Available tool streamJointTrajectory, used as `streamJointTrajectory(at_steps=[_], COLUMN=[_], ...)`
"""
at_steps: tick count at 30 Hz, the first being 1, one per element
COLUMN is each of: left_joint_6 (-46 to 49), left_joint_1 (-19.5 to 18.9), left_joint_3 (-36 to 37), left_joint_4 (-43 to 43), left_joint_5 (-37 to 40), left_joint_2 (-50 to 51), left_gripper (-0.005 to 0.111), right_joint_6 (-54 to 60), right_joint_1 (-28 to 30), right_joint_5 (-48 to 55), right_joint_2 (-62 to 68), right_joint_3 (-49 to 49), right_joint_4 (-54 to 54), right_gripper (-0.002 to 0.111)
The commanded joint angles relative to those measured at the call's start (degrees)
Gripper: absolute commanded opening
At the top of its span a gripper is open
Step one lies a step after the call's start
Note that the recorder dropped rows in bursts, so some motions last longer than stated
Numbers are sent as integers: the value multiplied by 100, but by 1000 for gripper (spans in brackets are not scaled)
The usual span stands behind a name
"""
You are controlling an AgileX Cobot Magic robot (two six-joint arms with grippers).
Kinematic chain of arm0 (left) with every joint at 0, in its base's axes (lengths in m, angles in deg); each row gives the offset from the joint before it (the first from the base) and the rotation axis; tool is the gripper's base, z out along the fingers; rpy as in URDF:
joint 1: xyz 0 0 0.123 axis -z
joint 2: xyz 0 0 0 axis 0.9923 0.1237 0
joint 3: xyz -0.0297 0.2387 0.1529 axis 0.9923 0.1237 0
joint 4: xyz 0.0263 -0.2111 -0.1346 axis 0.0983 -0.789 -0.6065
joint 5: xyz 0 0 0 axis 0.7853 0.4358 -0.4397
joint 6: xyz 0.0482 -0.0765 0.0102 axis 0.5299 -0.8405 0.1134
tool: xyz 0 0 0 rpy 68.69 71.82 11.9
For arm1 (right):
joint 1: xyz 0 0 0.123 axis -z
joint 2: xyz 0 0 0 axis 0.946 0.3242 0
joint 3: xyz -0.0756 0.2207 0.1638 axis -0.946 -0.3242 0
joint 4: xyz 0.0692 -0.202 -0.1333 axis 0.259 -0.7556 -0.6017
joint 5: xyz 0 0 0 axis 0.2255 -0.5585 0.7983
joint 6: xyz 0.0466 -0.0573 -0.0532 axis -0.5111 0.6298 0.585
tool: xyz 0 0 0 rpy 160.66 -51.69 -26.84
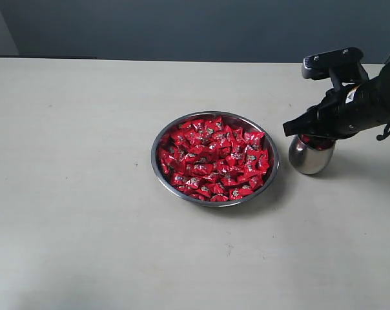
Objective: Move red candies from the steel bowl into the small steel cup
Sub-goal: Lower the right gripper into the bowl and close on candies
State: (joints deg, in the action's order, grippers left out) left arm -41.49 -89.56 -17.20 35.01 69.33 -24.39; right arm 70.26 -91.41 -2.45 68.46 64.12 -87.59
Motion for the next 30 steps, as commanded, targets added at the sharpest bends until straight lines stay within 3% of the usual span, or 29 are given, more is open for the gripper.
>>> streamJointTrajectory(at_steps=[1, 5, 8, 14, 19, 30], left_joint_6=[-10, -10, -10, -10, -10, -10], left_joint_1=[46, 46, 46, 46, 46, 46], left_joint_3=[-48, -48, -48, -48, -48, -48], left_joint_4=[11, 11, 11, 11, 11, 11], left_joint_5=[-31, -31, -31, -31, -31, -31], left_joint_2=[-27, -27, -27, -27, -27, -27], left_gripper=[0, 0, 0, 0, 0, 0], right_joint_6=[1, -63, -63, -63, -63, 678], right_joint_1=[35, -176, -904, -2045, -2146, -2146], right_joint_5=[-118, -227, -334, 72, 567, 601], right_joint_2=[-51, -389, -545, 304, 1362, 1878], right_joint_3=[-26, -26, -13, 914, 1790, 1951], right_joint_4=[-6, 252, 262, 262, 366, 1666], right_gripper=[40, 33, 22, 38, 38, 38])
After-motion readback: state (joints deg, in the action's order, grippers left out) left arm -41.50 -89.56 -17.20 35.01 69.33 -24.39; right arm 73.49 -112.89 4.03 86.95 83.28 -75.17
